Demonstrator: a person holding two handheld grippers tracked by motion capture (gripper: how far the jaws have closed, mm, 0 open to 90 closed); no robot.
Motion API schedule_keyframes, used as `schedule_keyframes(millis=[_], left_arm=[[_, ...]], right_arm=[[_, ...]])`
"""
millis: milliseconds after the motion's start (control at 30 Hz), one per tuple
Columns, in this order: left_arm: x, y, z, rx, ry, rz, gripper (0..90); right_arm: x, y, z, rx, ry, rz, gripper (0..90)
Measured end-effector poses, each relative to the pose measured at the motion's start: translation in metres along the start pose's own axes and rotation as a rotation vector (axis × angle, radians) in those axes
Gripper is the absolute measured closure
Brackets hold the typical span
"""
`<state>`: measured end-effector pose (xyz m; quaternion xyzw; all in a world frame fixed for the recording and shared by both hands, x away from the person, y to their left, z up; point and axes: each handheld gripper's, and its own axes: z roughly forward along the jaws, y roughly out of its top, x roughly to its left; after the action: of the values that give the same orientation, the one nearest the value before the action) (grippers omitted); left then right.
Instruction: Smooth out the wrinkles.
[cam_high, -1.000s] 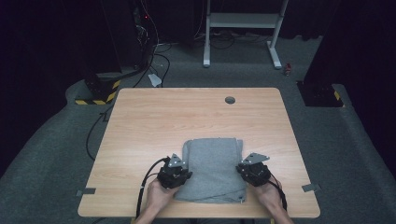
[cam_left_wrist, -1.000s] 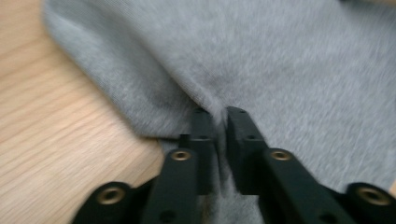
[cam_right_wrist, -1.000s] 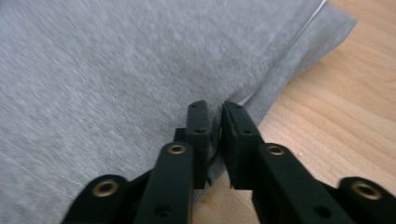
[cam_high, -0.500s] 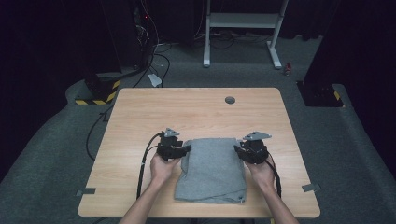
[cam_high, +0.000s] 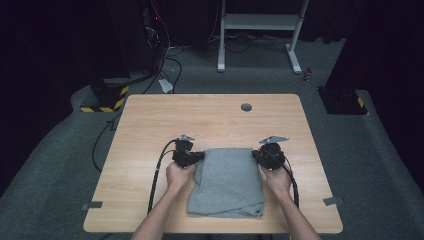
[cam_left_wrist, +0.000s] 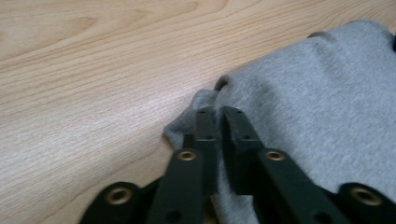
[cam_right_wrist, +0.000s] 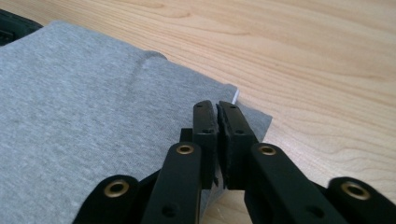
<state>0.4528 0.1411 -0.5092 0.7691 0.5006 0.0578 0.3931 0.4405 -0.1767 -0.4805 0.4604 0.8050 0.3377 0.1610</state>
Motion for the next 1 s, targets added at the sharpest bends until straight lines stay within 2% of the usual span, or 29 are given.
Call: schedule_keyframes(millis=[100,167,200,233,300,400,433,467,533,567,600,633,667,767,833,900,933,1000], left_arm=[[0.0,0.001,-0.005,-0.008,0.018,0.018,88.8],[0.002,0.003,-0.019,-0.048,0.027,0.011,89.3],[0.002,0.003,-0.019,-0.048,0.027,0.011,89.6],[0.003,0.004,-0.028,-0.069,0.041,0.012,89.9],[0.005,0.004,-0.035,-0.081,0.062,0.015,89.9],[0.006,0.003,-0.035,-0.092,0.08,0.014,89.3],[0.003,0.004,-0.034,-0.101,0.11,0.038,89.6],[0.002,0.004,-0.033,-0.108,0.116,0.045,87.9],[-0.002,0.004,-0.036,-0.128,0.107,0.057,75.5],[-0.002,0.004,-0.036,-0.128,0.107,0.057,70.7],[-0.011,0.003,-0.04,-0.138,0.077,0.099,67.3],[-0.02,0.0,-0.042,-0.141,0.062,0.143,65.1],[-0.026,-0.002,-0.042,-0.144,0.051,0.165,62.8],[-0.046,-0.015,-0.041,-0.14,-0.022,0.207,58.2],[-0.057,-0.025,-0.035,-0.119,-0.054,0.239,56.5],[-0.061,-0.03,-0.031,-0.104,-0.054,0.255,55.9],[-0.064,-0.036,-0.023,-0.062,-0.021,0.29,55.3],[-0.063,-0.037,-0.02,-0.05,-0.008,0.289,54.2]], right_arm=[[0.001,0.0,-0.003,-0.012,-0.01,-0.016,87.0],[0.003,0.0,-0.007,-0.023,-0.021,-0.034,87.6],[0.002,0.0,-0.009,-0.027,-0.026,-0.042,87.9],[0.002,0.0,-0.011,-0.034,-0.03,-0.044,87.9],[0.001,-0.001,-0.014,-0.044,-0.046,-0.056,88.0],[-0.001,-0.001,-0.01,-0.033,-0.063,-0.063,87.5],[-0.001,-0.001,-0.008,-0.033,-0.064,-0.06,87.0],[0.0,-0.001,-0.007,-0.029,-0.068,-0.057,86.0],[0.002,-0.003,-0.009,-0.038,-0.096,-0.065,79.5],[0.002,-0.003,-0.009,-0.038,-0.096,-0.065,79.5],[0.004,-0.007,-0.017,-0.068,-0.087,-0.058,74.9],[0.006,-0.009,-0.02,-0.078,-0.081,-0.06,74.0],[0.009,-0.013,-0.025,-0.089,-0.066,-0.07,72.8],[0.02,-0.027,-0.03,-0.087,-0.027,-0.104,69.7],[0.025,-0.037,-0.029,-0.081,0.002,-0.105,68.0],[0.026,-0.041,-0.028,-0.083,0.013,-0.108,67.4],[0.029,-0.049,-0.023,-0.065,0.023,-0.106,66.4],[0.028,-0.051,-0.018,-0.044,0.015,-0.115,66.3]])
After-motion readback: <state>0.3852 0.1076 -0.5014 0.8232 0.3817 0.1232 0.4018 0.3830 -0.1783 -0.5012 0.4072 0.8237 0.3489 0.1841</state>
